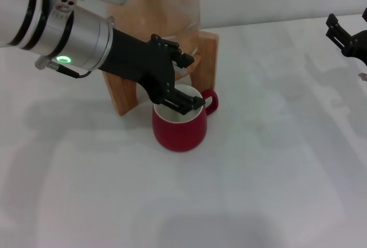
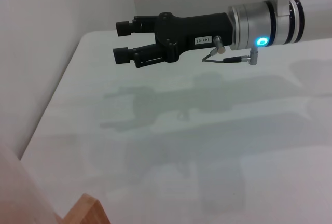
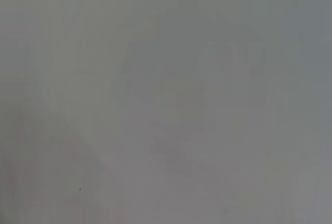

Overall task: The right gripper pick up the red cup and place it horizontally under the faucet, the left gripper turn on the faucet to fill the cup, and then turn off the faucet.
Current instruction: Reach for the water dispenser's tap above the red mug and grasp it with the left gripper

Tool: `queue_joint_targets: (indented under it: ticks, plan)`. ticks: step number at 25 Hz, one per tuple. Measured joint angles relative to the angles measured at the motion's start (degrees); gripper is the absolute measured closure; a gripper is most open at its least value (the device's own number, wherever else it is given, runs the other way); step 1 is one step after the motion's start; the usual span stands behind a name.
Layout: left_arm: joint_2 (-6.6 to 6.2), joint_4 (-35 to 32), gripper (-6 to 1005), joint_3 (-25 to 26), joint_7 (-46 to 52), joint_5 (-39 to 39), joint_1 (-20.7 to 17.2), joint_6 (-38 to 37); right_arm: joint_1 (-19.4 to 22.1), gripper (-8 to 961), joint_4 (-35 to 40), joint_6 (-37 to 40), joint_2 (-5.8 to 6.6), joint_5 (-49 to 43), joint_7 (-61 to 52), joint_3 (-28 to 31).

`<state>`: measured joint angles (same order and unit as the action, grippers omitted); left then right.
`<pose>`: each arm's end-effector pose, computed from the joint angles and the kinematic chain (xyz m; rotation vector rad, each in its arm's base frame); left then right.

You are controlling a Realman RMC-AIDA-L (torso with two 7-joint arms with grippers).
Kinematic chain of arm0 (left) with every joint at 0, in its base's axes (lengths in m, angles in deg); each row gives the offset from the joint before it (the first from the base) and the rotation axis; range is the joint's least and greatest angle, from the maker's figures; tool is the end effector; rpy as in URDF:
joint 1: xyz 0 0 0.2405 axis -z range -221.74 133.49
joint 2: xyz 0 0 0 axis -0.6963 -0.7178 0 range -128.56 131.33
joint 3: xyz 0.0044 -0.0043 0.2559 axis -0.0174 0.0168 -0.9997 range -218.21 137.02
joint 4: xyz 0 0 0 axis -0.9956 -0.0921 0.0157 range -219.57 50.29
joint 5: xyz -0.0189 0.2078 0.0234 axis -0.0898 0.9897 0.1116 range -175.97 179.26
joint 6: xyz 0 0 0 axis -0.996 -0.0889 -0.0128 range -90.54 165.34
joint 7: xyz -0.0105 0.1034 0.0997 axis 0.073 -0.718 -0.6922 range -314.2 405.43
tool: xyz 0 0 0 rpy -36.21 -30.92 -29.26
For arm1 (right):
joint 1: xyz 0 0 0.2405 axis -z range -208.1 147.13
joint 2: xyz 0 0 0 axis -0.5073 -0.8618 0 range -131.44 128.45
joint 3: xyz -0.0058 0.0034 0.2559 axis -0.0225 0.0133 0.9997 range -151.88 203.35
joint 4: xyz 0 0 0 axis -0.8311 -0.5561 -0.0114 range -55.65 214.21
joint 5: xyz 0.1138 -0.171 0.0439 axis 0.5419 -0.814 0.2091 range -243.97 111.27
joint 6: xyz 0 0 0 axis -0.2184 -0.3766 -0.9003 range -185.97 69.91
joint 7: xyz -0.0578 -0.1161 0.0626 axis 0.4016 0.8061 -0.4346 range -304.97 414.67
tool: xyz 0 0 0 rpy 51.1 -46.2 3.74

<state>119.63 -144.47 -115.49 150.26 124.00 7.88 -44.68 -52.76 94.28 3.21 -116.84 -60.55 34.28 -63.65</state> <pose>-0.0689 0.3905 -0.0322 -3.0414 0.1083 -0.0255 0.3451 0.3504 0.0428 -1.5326 0.5694 0.7498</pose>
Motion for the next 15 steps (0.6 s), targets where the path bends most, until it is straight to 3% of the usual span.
queue_joint_targets:
  ticks: [15]
  plan:
    - [-0.04,-1.01,120,0.66,0.13,0.16,-0.08,-1.31,-0.15,94,0.2,-0.24,-0.06,0.0,0.0,0.0]
